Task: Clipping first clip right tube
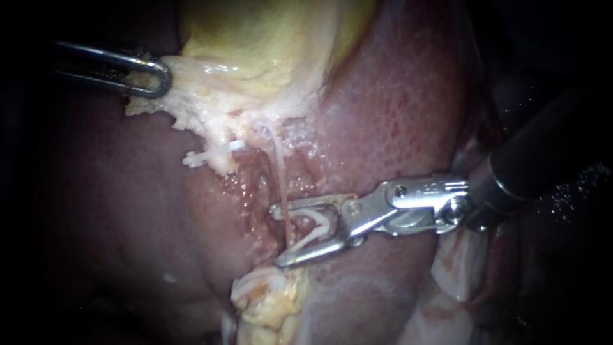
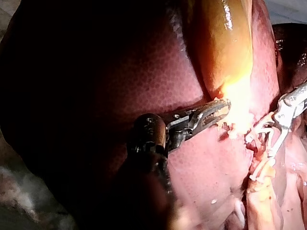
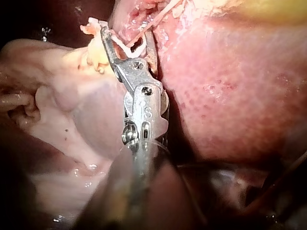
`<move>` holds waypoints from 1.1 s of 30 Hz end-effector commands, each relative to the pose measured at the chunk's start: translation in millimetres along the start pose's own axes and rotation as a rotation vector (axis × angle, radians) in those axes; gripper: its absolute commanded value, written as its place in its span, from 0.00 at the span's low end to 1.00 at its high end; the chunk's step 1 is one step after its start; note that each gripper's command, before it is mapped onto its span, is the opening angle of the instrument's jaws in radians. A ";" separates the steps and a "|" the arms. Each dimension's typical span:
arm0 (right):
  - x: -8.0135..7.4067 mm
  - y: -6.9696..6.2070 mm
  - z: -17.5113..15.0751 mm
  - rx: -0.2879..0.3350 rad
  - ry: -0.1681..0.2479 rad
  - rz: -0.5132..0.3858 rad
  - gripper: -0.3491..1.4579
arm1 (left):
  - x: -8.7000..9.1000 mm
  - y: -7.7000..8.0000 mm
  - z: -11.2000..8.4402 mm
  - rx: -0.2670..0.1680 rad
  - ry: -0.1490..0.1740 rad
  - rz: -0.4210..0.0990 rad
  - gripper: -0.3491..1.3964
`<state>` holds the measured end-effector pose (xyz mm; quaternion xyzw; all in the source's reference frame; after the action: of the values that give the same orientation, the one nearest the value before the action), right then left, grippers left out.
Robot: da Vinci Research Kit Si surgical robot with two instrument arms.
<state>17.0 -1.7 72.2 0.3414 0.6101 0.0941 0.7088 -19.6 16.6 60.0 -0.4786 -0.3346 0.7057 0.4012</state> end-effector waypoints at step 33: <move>2.2 -5.6 -0.4 0.051 0.034 0.152 0.00 | -0.1 0.0 0.0 0.000 0.000 0.000 0.00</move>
<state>15.5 -4.6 67.0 0.4031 0.5963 0.1383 0.6803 -19.6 16.5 60.1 -0.4786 -0.3343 0.7059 0.4012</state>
